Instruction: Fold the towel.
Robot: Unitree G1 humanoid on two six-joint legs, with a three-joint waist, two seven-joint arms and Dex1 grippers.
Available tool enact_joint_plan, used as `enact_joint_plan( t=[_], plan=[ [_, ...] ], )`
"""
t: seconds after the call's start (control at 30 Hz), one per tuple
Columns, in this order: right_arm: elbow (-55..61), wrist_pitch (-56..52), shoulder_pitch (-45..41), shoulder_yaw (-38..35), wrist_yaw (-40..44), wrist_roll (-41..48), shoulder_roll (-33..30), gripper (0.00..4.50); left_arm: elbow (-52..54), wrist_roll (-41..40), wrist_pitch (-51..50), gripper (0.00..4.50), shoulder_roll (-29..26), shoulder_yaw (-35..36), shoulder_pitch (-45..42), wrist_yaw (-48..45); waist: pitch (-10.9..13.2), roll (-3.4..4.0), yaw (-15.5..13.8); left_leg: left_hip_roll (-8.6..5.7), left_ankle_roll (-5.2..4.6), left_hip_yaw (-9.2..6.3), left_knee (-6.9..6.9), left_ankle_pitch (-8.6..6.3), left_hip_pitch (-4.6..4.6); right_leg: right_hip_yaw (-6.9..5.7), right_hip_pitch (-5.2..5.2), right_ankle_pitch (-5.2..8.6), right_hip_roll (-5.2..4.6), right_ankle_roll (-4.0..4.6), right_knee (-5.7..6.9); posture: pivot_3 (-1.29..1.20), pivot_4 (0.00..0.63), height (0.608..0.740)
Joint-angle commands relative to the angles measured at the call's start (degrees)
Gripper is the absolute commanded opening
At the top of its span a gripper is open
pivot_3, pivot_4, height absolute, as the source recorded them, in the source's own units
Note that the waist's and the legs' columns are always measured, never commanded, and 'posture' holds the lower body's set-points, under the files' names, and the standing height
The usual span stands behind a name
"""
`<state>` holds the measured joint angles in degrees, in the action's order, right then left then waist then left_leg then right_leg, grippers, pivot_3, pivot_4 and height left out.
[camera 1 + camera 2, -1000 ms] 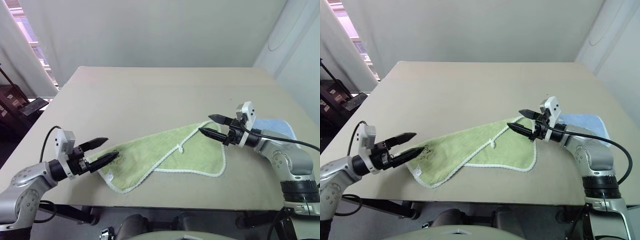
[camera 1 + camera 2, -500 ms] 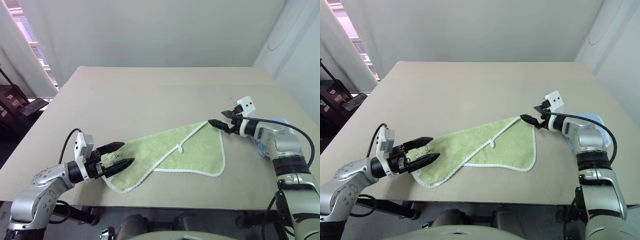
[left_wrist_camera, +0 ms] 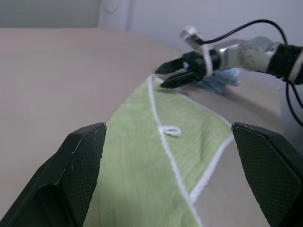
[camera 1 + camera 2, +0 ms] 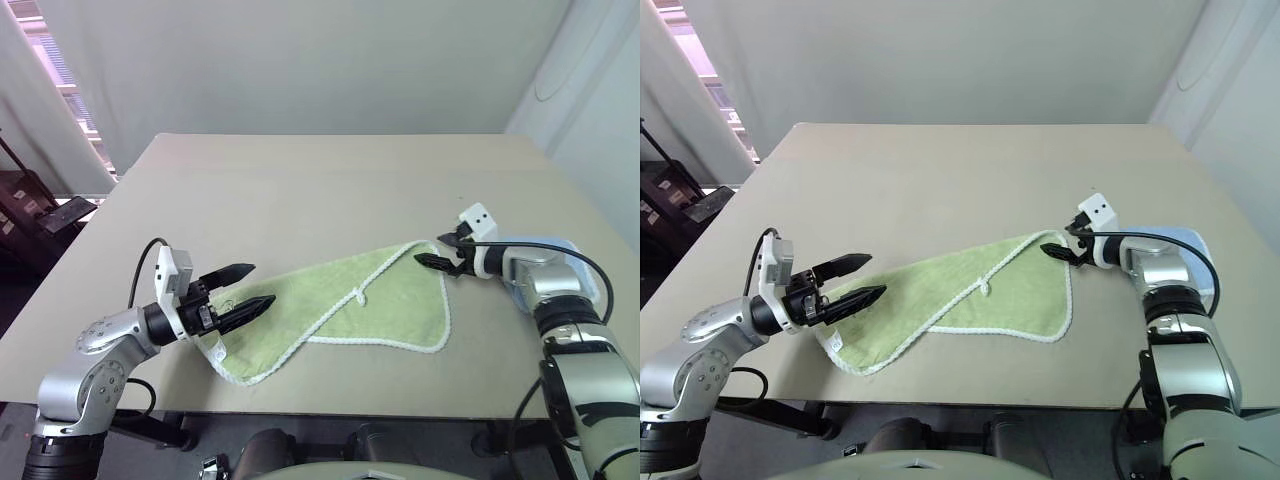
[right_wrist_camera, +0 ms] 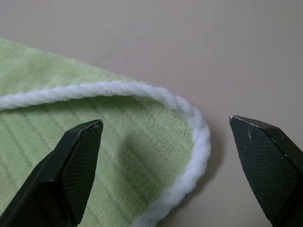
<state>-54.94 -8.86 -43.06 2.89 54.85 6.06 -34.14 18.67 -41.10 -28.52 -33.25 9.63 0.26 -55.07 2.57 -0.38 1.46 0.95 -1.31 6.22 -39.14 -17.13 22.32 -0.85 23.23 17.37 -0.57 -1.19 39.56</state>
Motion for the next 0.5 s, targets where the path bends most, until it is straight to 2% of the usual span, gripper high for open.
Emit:
enact_joint_plan(
  t=[0.03,0.2,0.33,0.5],
  plan=[
    [-5.60,3.84,-4.12,-0.30,-0.77,-2.08,0.74,4.50,1.81,0.03,1.39,4.47,-0.07,0.17,-0.44,-0.09,0.00,0.00,0.13,0.00,0.02,0.00,0.00,0.01,0.00,0.00,0.00,0.00,0.01,0.00,0.01,0.00,0.000,0.724],
    [-10.60,5.77,-6.20,-1.02,-0.41,-3.16,1.35,4.50,2.33,-0.26,1.50,4.47,-0.07,1.11,0.24,0.71,0.00,0.00,0.67,0.00,0.02,0.00,0.01,0.02,0.01,0.00,0.00,0.00,0.00,0.00,0.01,0.00,0.000,0.724],
    [-11.35,5.39,-7.19,-2.42,1.04,-2.04,2.11,3.22,0.43,0.40,2.34,4.50,-0.94,2.53,0.70,0.08,0.00,0.00,1.16,0.00,0.04,0.00,0.00,0.02,0.00,0.00,-0.01,0.00,-0.01,0.00,0.02,0.00,0.000,0.724],
    [-12.28,5.53,-9.58,-5.64,-0.39,-0.46,2.55,1.36,-0.49,0.85,2.61,4.50,-1.29,2.86,1.80,0.02,0.01,0.03,1.18,0.01,0.09,0.00,0.00,0.05,-0.04,0.00,0.01,0.00,0.00,0.00,0.11,0.00,0.000,0.724]
  ],
)
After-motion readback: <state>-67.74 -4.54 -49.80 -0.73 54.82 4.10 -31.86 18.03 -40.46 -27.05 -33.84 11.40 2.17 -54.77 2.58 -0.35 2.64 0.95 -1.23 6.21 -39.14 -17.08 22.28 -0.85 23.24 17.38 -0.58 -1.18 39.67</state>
